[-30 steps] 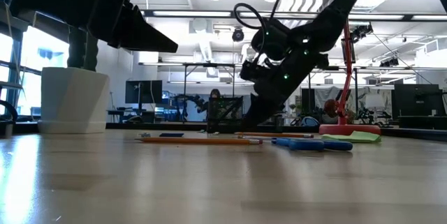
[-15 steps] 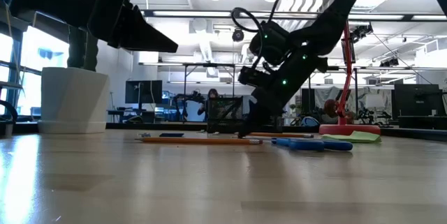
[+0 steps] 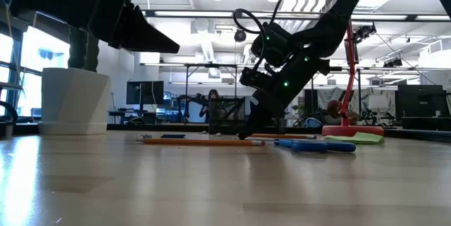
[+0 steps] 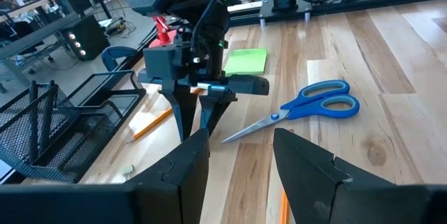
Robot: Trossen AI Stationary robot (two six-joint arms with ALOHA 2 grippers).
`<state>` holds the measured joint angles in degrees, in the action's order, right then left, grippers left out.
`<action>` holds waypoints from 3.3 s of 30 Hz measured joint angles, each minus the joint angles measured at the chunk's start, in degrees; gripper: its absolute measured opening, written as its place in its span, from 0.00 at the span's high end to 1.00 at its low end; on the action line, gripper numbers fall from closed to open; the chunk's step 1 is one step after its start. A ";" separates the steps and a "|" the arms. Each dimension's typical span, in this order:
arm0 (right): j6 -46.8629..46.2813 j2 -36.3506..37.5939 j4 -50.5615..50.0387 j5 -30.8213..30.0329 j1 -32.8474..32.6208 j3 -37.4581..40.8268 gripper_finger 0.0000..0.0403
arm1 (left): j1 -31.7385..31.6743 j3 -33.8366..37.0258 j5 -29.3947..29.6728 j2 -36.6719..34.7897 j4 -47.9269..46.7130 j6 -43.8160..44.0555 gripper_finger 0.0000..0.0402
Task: Pick and place office supplies into organizer
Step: Put the middle blue binder clip into the bottom left section of the desk organizer, then put the top yellow pencil into the top left section of the desk organizer
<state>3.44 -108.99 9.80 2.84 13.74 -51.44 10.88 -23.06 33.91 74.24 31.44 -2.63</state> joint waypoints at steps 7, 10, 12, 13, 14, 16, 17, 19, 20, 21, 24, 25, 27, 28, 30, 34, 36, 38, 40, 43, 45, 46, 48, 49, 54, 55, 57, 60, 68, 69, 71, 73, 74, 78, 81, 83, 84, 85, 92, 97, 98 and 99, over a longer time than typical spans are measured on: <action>0.00 -0.02 -0.24 0.27 0.00 0.00 0.72 | 0.02 0.01 0.00 0.00 -0.02 0.00 0.63; 0.00 -0.02 -0.31 0.41 0.00 0.00 0.76 | 0.01 0.01 0.00 0.00 0.00 0.00 0.63; 0.01 -0.02 -0.33 0.43 0.00 0.00 0.78 | 0.02 0.01 0.00 0.00 0.00 0.00 0.63; 0.01 -0.03 -0.33 0.43 0.00 0.00 0.79 | 0.02 0.01 0.00 0.00 0.00 -0.02 0.63; 0.02 -0.04 -0.35 0.43 0.00 0.00 0.80 | 0.02 0.01 0.02 0.00 0.00 -0.02 0.63; 0.18 -0.04 -0.35 0.45 0.00 0.00 0.82 | 0.01 0.01 0.00 0.00 0.01 -0.02 0.63; 0.42 -0.04 -0.35 0.45 0.00 0.00 0.82 | 0.02 0.01 0.00 0.00 0.02 -0.02 0.63; 0.52 -0.04 -0.26 0.47 0.00 0.00 0.83 | 0.01 0.01 0.02 0.00 0.02 -0.02 0.63; 0.52 -0.04 -0.15 0.50 0.00 0.00 0.84 | 0.00 0.01 0.01 0.00 0.02 -0.02 0.63; 0.52 -0.04 -0.03 0.61 0.00 0.01 0.84 | 0.01 0.01 0.02 0.00 0.02 -0.02 0.63; 0.61 -0.09 0.42 1.12 0.00 0.07 0.84 | 0.00 0.01 0.02 0.00 0.02 -0.04 0.63; 0.55 -0.09 0.55 1.28 0.04 0.09 0.84 | 0.01 0.00 0.01 0.00 0.02 -0.02 0.63; 0.50 -0.09 0.63 1.35 0.04 0.09 0.84 | 0.02 0.01 0.02 0.00 0.00 -0.04 0.63; 0.50 -0.10 0.63 1.39 0.05 0.09 0.84 | 0.02 0.01 0.02 0.00 0.01 -0.04 0.63; 0.49 -0.11 0.67 1.57 0.13 0.09 0.84 | 0.01 0.01 0.02 0.00 0.00 -0.02 0.63; 0.50 0.17 0.58 1.66 0.13 0.11 0.84 | 0.01 0.01 0.02 0.00 0.00 -0.04 0.63; 0.52 0.72 0.19 2.07 0.09 0.20 0.84 | 0.02 0.01 0.02 0.00 0.02 -0.04 0.63; 0.56 1.19 0.36 2.15 0.09 0.20 0.83 | 0.00 0.01 0.02 0.00 0.00 -0.04 0.63; 0.61 1.29 0.62 2.15 0.10 0.20 0.83 | 0.01 0.01 0.02 0.00 0.00 -0.04 0.63; 0.61 1.29 0.34 2.11 0.11 0.20 0.83 | 0.01 0.01 0.02 0.00 0.00 -0.03 0.63; 0.66 1.31 0.68 2.09 0.13 0.20 0.83 | 0.02 0.01 0.02 0.00 0.00 -0.04 0.63; 1.15 1.50 0.84 1.88 0.23 0.20 0.83 | 0.02 0.01 0.02 0.00 0.00 -0.04 0.63; 2.29 1.73 1.60 1.10 0.60 -0.26 0.83 | 0.00 0.01 0.02 0.00 0.00 -0.04 0.63; 2.86 1.83 1.50 0.61 0.93 -0.90 0.83 | 0.00 0.01 0.02 0.00 0.00 -0.04 0.63; 7.10 2.16 1.22 -2.56 4.15 -5.80 0.83 | 0.01 0.01 0.02 0.00 0.07 -0.04 0.63; 7.72 2.16 1.16 -3.30 5.05 -6.91 0.83 | 0.00 0.01 0.02 0.00 0.05 -0.04 0.63; 8.68 2.16 1.26 -3.75 7.18 -9.02 0.83 | 0.00 0.01 0.02 0.00 0.04 -0.04 0.63; 8.81 2.19 0.06 -3.34 10.67 -11.63 0.83 | 0.00 0.01 0.02 0.00 -0.03 -0.04 0.63; 8.16 2.23 -0.49 1.25 15.69 -12.70 0.83 | 0.00 0.01 0.02 0.00 -0.37 -0.07 0.63; 8.05 2.20 -0.55 1.73 15.91 -12.70 0.83 | 0.02 0.01 0.02 0.00 -0.39 -0.07 0.63; 8.13 2.16 -0.52 1.57 16.04 -12.70 0.83 | 0.00 0.00 0.02 0.00 -0.39 -0.07 0.63; 8.79 2.16 -0.46 0.60 15.93 -12.70 0.83 | 0.01 0.01 0.02 0.00 -0.39 -0.07 0.63; 9.00 2.16 -0.50 0.25 15.93 -12.70 0.83 | 0.01 0.01 0.02 0.00 -0.39 -0.07 0.63; 9.46 2.16 -0.47 -1.58 15.92 -12.70 0.83 | 0.01 0.01 0.02 0.00 -0.37 -0.04 0.63; 9.53 2.14 -0.48 -2.93 15.98 -12.70 0.83 | 0.00 0.01 0.00 0.00 -0.37 -0.04 0.63; 9.57 2.14 -0.48 -3.26 15.93 -12.70 0.83 | 0.01 0.01 0.00 0.00 -0.37 -0.04 0.63; 9.62 2.12 -0.48 -3.24 15.93 -12.70 0.83 | 0.01 0.00 0.01 0.00 -0.37 -0.04 0.63; 9.68 2.12 -0.48 -3.24 15.93 -12.70 0.82 | 0.02 0.01 0.00 0.00 -0.37 -0.04 0.63; 9.28 2.10 -0.48 -4.23 15.91 -12.70 0.72 | 0.01 0.00 0.01 0.00 -0.37 -0.04 0.63; 8.88 2.08 -0.48 -3.57 15.91 -12.70 0.66 | 0.02 0.01 0.00 0.00 -0.37 -0.04 0.63; 8.67 2.08 -0.46 -1.79 15.91 -12.70 0.66 | 0.00 -0.01 0.00 0.00 -0.37 -0.04 0.63; 8.63 2.08 -0.48 0.88 15.77 -12.70 0.65 | 0.02 0.01 0.00 0.00 -0.37 -0.04 0.63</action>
<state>12.07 -106.91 9.32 3.72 29.51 -64.14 10.90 -23.05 33.91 74.24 31.07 -2.68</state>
